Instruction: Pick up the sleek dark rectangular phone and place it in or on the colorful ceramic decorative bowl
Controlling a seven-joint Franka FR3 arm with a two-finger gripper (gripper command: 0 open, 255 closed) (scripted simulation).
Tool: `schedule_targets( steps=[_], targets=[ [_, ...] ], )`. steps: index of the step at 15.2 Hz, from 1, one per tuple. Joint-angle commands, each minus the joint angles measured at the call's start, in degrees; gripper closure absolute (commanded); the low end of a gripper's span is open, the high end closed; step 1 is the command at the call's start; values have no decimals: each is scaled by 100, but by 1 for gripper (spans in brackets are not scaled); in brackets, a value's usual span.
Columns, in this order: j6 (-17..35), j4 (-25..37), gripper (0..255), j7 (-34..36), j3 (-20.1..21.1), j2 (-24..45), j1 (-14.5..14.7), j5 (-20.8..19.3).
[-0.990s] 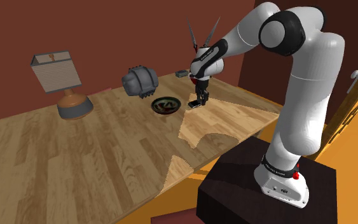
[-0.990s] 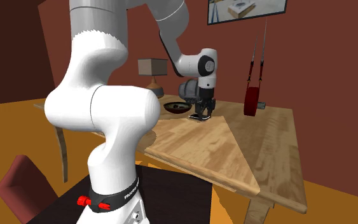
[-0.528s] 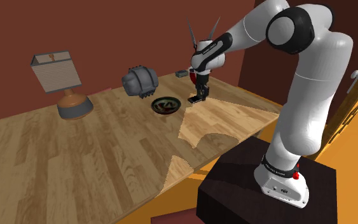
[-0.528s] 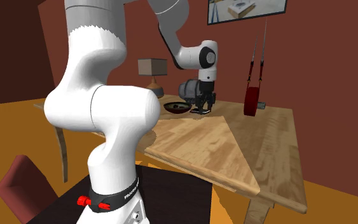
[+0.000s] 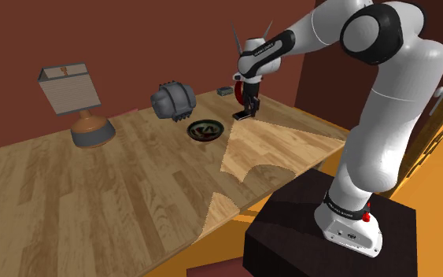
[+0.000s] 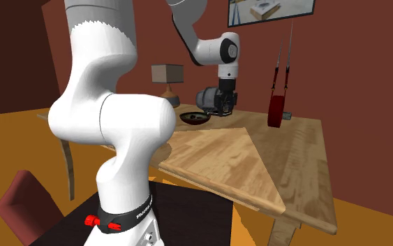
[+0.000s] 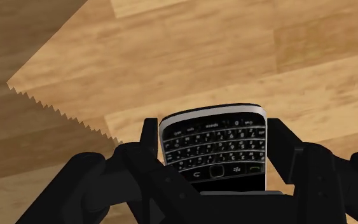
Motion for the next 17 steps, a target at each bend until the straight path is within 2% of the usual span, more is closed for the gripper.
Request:
schedule_targets(
  steps=[1,6,17],
  targets=[
    [-152,91,255,32,2,-70,4,-46],
    [-474,295,255,97,14,-208,13,-130],
    [-850,1751,255,1002,582,993,549,462]
  ],
)
